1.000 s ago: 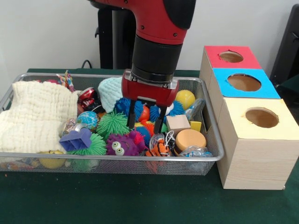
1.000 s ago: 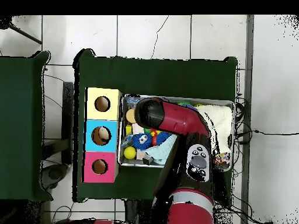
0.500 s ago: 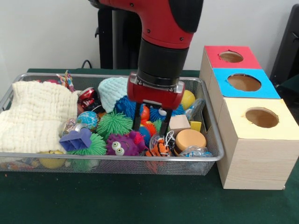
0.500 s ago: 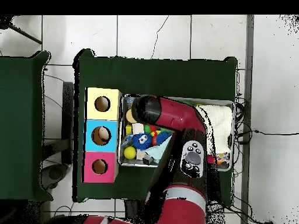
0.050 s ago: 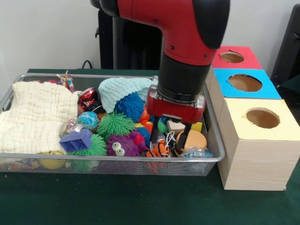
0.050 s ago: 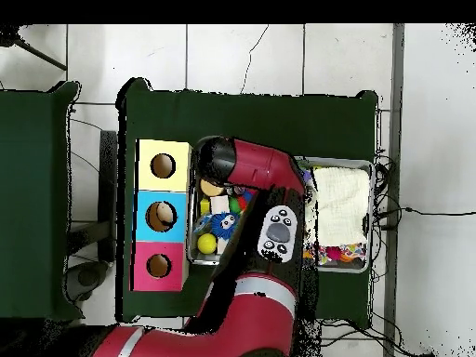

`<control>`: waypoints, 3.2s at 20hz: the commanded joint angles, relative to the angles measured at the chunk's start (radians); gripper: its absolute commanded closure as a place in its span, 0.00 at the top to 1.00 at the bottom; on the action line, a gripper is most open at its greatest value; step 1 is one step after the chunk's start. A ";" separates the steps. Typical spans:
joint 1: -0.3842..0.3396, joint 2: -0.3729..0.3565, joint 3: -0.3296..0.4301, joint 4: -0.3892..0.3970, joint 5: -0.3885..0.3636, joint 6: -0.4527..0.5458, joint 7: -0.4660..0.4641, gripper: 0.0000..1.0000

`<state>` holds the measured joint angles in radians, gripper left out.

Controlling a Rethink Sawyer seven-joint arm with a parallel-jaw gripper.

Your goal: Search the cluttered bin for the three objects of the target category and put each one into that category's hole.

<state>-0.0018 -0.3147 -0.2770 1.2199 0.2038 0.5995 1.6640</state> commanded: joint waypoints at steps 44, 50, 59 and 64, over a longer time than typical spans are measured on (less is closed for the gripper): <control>-0.099 -0.026 0.157 0.046 -0.070 0.026 -0.048 1.00; -0.111 -0.034 0.187 0.050 -0.107 0.029 -0.049 1.00; -0.160 -0.035 0.331 -0.061 -0.314 0.125 -0.403 1.00; -0.234 -0.050 0.449 -0.026 -0.382 0.105 -0.467 1.00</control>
<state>-0.1634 -0.3651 -0.0402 1.1499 -0.0707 0.6069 1.6063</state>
